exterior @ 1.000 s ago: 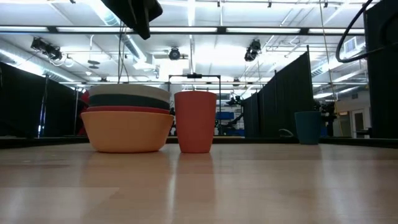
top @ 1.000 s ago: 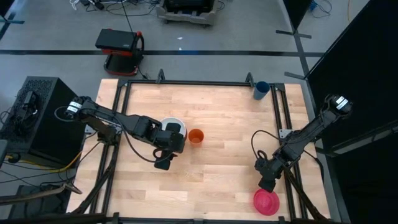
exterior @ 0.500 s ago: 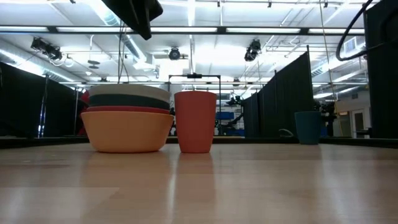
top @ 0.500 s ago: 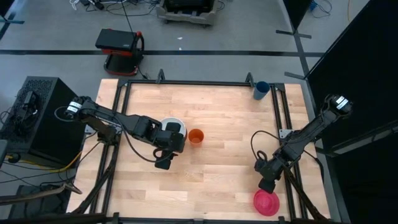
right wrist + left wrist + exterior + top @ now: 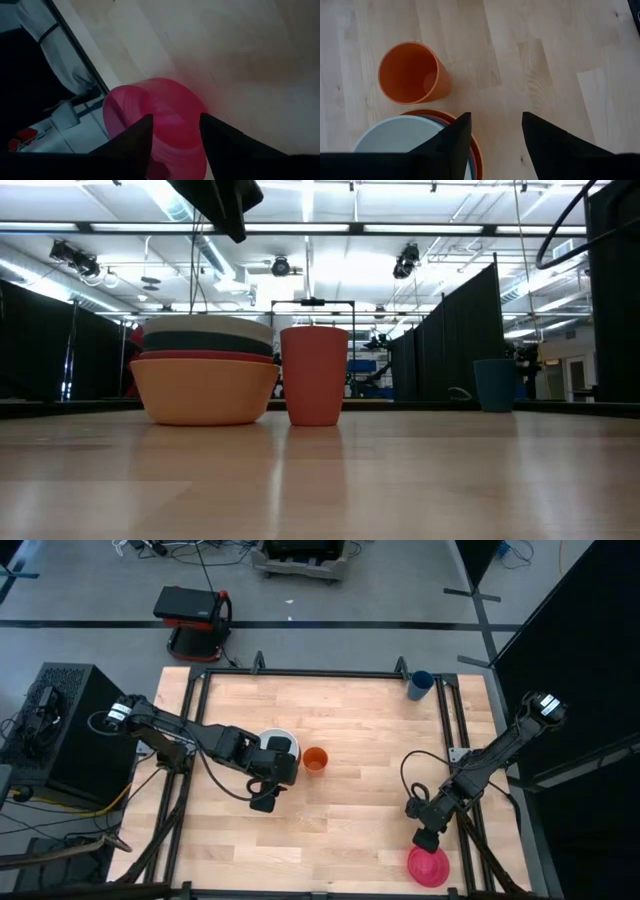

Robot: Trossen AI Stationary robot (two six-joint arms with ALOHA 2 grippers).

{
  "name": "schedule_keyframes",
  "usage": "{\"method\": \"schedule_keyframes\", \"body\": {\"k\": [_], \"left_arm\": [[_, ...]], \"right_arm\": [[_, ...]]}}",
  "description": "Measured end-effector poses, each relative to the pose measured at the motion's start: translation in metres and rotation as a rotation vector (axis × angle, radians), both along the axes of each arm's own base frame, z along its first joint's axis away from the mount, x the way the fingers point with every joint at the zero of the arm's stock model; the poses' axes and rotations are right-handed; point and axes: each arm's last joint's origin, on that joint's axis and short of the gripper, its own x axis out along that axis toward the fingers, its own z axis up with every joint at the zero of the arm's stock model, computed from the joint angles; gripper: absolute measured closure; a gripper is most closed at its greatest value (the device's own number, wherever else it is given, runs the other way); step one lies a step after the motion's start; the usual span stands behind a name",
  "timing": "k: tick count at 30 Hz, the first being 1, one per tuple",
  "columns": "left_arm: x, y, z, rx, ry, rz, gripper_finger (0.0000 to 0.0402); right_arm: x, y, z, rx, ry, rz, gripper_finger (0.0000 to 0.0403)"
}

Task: Nest bowls inside each other
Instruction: Stack the pink bowl on top of the stacked bowls

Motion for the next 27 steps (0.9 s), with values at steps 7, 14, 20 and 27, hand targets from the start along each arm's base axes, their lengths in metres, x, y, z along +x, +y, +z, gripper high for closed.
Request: {"method": "schedule_keyframes", "body": {"k": [7, 14, 20, 27], "left_arm": [[0.000, 0.000, 0.000, -0.003, 0.000, 0.005, 0.0238], [0.000, 0.000, 0.000, -0.005, 0.001, 0.009, 0.0235], [0.000, 0.000, 0.000, -0.005, 0.001, 0.009, 0.0238], [0.000, 0.000, 0.000, -0.003, -0.002, 0.011, 0.0237]], "right_arm": [[-0.002, -0.002, -0.002, -0.032, 0.016, -0.007, 0.0236], [-0.003, -0.002, -0.002, -0.043, 0.022, -0.007, 0.0220], [-0.008, 0.003, -0.002, -0.048, 0.009, 0.050, 0.0218], [-0.013, 0.005, -0.004, -0.088, 0.000, 0.078, 0.0221]]}}
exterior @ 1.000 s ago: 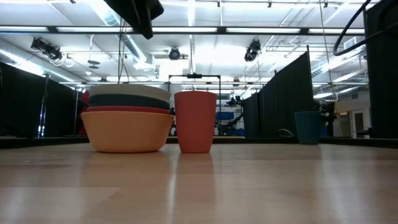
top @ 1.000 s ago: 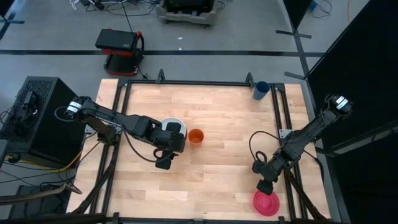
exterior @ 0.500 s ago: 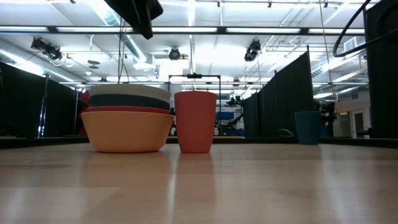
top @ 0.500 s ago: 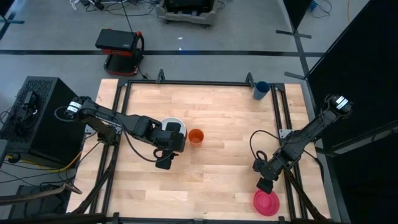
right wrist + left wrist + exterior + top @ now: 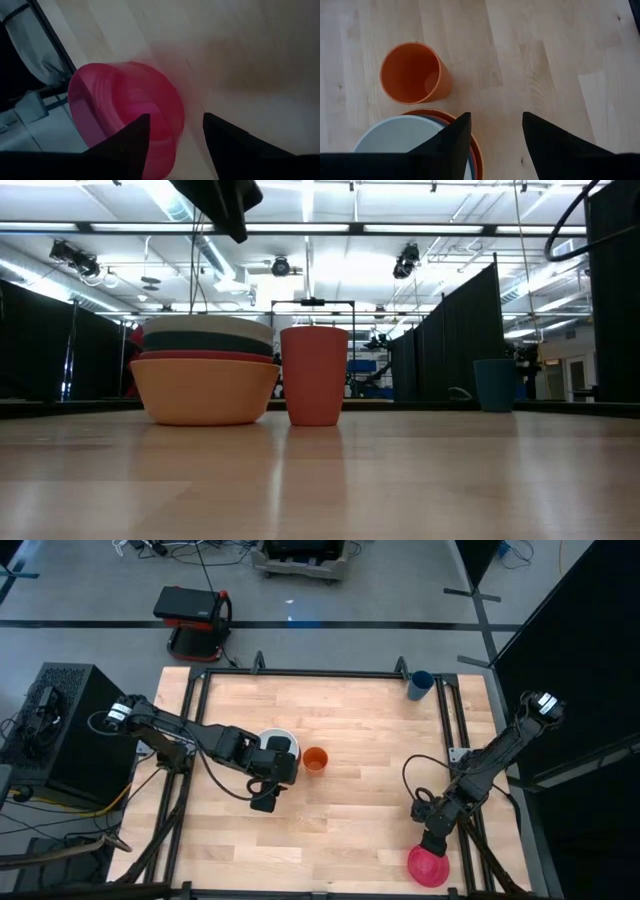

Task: Nest bowls inside each other
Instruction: Stack the pink bowl on top of the stacked bowls

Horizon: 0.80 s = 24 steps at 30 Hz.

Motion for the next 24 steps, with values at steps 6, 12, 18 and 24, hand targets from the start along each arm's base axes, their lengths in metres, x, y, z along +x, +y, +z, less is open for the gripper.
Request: {"method": "schedule_keyframes", "body": {"k": [6, 12, 18, 24], "left_arm": [[0.000, 0.000, 0.000, 0.002, -0.003, 0.002, 0.0237], [0.000, 0.000, 0.000, 0.005, -0.007, 0.004, 0.0236], [0.000, 0.000, 0.000, 0.005, -0.007, 0.004, 0.0239], [0.000, 0.000, 0.000, 0.010, -0.008, 0.007, 0.0238]], "right_arm": [[-0.003, 0.001, -0.002, -0.034, -0.006, 0.011, 0.0220], [-0.005, 0.002, -0.004, -0.068, -0.013, 0.023, 0.0219], [-0.004, 0.004, -0.015, -0.120, 0.028, 0.051, 0.0239], [-0.002, 0.005, -0.022, -0.125, 0.056, 0.102, 0.0327]]}}
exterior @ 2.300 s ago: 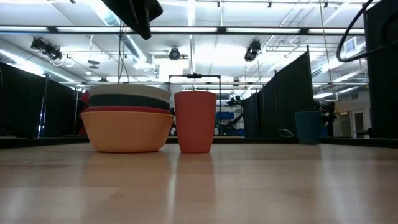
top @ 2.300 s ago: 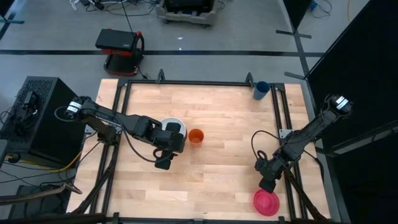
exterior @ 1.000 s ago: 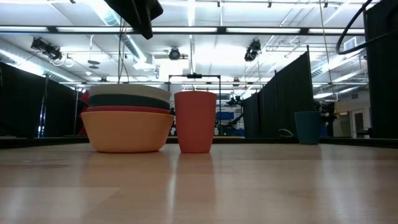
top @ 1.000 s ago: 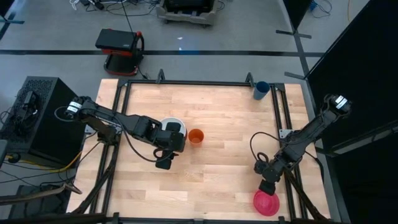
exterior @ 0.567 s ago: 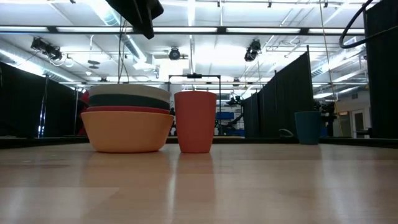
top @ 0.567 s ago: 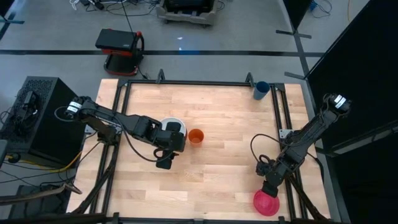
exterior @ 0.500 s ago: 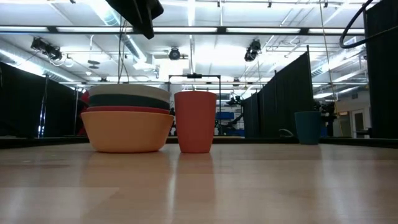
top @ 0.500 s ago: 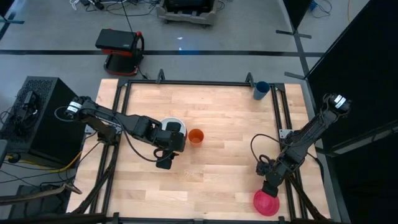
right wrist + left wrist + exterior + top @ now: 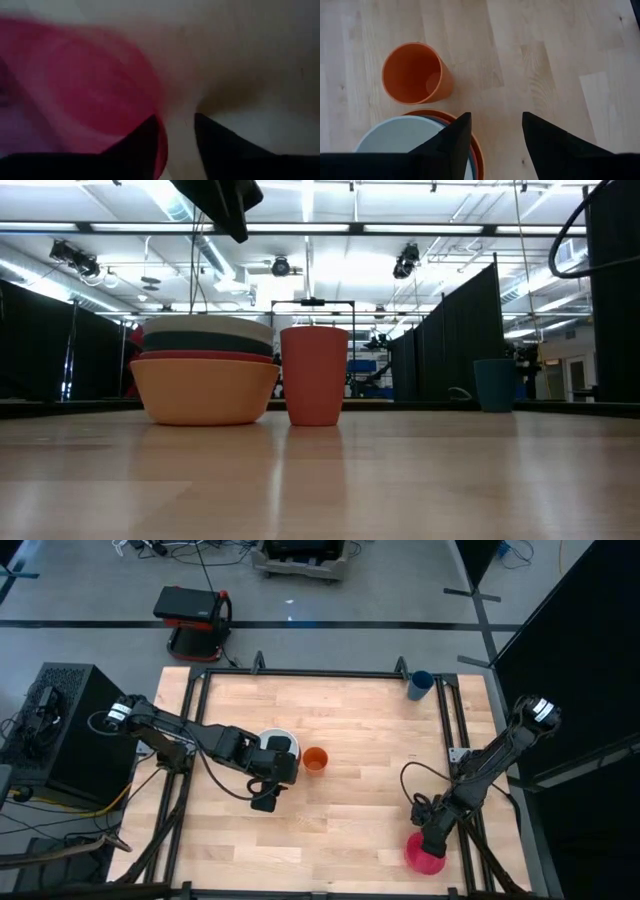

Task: Nest bowls inside each other
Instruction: Stack the pink bowl on top of the stacked bowls

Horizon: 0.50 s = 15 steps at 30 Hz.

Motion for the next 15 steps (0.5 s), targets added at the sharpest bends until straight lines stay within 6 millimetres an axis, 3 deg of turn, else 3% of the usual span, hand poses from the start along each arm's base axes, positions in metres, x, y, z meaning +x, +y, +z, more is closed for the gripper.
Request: {"method": "schedule_keyframes", "body": {"k": [2, 15], "left_arm": [[-0.001, 0.001, 0.001, 0.010, 0.002, 0.009, 0.0241], [-0.022, 0.011, 0.009, 0.141, 0.038, 0.126, 0.0269]], "right_arm": [[0.005, -0.001, 0.002, 0.004, -0.029, 0.003, 0.0365], [0.070, -0.028, 0.039, -0.136, -0.449, 0.034, 0.0395]]}}
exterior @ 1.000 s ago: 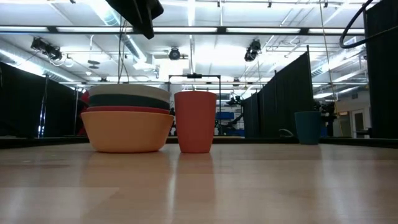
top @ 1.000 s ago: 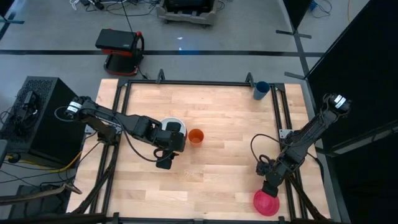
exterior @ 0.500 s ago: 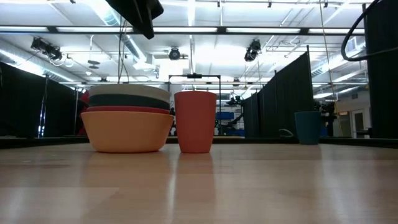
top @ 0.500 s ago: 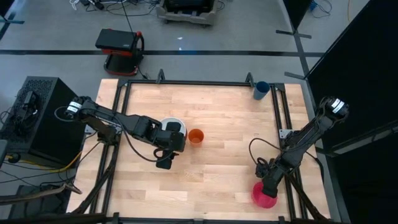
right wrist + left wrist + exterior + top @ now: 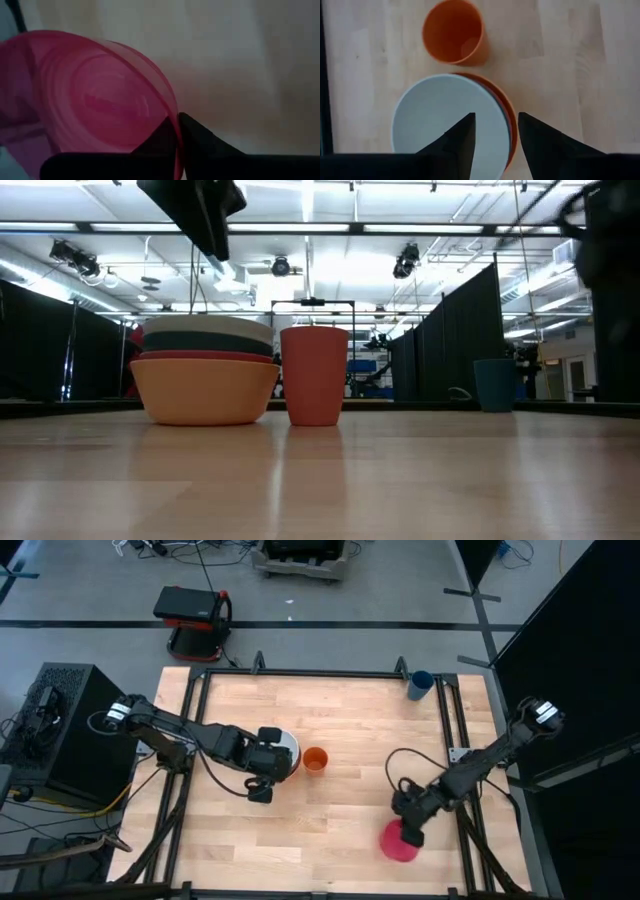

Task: Nest bowls inside each other
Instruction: Stack the pink bowl on top of the stacked bowls

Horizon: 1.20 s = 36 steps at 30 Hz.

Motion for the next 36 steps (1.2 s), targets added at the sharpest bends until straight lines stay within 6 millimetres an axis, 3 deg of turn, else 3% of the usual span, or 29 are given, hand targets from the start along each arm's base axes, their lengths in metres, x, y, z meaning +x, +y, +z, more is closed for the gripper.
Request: {"method": "schedule_keyframes", "body": {"k": [4, 10, 16, 25, 33, 36], "left_arm": [[-0.008, 0.004, 0.004, 0.040, 0.001, 0.037, 0.0277], [-0.043, 0.016, 0.036, 0.055, -0.138, 0.134, 0.0293], [-0.074, 0.020, 0.057, 0.024, -0.253, 0.194, 0.0306], [-0.082, 0.019, 0.036, 0.063, -0.201, 0.230, 0.0305], [-0.090, 0.019, 0.017, 0.103, -0.157, 0.261, 0.0303], [-0.095, 0.021, 0.010, 0.097, -0.154, 0.284, 0.0300]], "right_arm": [[0.020, -0.015, 0.015, -0.092, -0.123, -0.004, 0.0403], [0.068, -0.049, 0.076, -0.281, -0.510, 0.027, 0.0403], [0.093, -0.096, 0.121, -0.406, -0.734, -0.061, 0.0403], [0.159, -0.135, 0.116, -0.342, -0.734, -0.045, 0.0403], [0.213, -0.183, 0.096, -0.277, -0.736, -0.025, 0.0403], [0.230, -0.189, 0.088, -0.275, -0.714, -0.014, 0.0403]]}}
